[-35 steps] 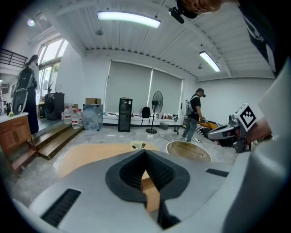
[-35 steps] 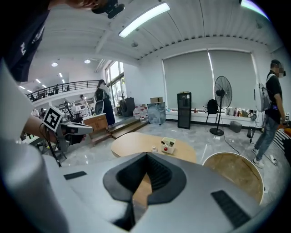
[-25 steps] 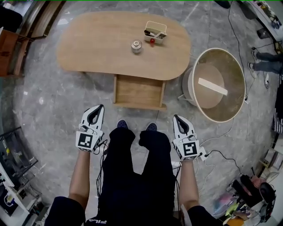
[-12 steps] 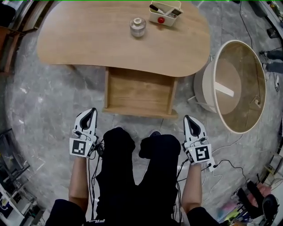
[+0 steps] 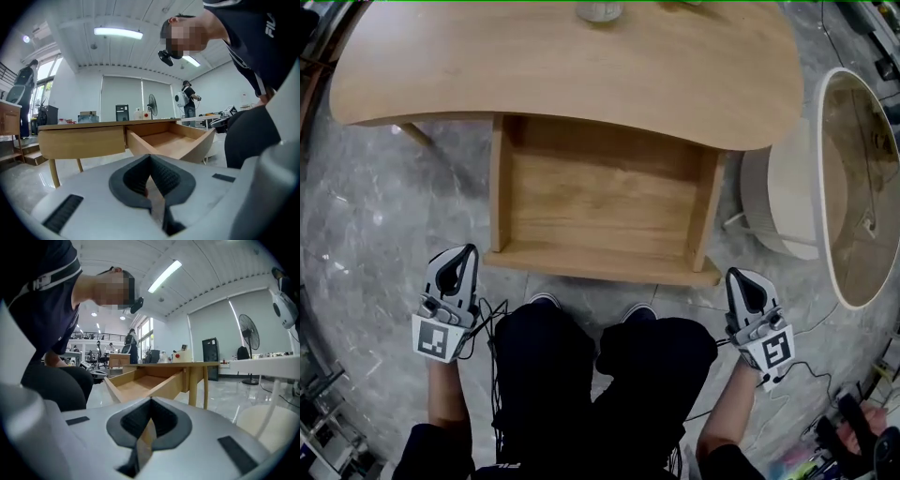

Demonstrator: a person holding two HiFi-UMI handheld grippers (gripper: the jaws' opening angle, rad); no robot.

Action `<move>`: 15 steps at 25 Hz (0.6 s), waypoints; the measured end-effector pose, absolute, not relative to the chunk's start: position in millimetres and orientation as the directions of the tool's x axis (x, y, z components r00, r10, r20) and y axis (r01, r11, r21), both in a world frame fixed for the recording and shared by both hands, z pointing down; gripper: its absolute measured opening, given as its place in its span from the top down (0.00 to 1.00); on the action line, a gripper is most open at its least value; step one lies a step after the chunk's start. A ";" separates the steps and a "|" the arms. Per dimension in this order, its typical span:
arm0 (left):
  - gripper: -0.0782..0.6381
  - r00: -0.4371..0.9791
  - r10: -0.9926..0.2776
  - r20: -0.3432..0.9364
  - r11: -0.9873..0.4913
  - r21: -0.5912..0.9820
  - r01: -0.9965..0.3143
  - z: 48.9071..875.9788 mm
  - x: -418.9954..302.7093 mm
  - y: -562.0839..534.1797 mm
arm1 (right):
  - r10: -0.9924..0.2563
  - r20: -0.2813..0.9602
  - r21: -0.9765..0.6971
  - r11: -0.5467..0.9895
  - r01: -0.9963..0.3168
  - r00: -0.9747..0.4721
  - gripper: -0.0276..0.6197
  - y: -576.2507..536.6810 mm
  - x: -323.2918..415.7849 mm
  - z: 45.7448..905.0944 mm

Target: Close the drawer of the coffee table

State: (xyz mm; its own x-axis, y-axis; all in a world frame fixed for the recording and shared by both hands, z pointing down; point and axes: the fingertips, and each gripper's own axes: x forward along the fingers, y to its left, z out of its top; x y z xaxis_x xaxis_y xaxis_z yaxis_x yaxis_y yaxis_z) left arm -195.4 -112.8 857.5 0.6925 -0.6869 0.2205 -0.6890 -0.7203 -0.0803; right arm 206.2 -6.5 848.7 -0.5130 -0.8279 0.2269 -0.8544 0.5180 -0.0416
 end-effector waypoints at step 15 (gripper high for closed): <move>0.58 0.878 -0.430 0.211 -0.900 -0.020 -0.436 903.8 -187.1 -75.8 | -0.691 0.295 -0.014 0.688 -0.726 -0.660 0.61 17.6 185.6 902.3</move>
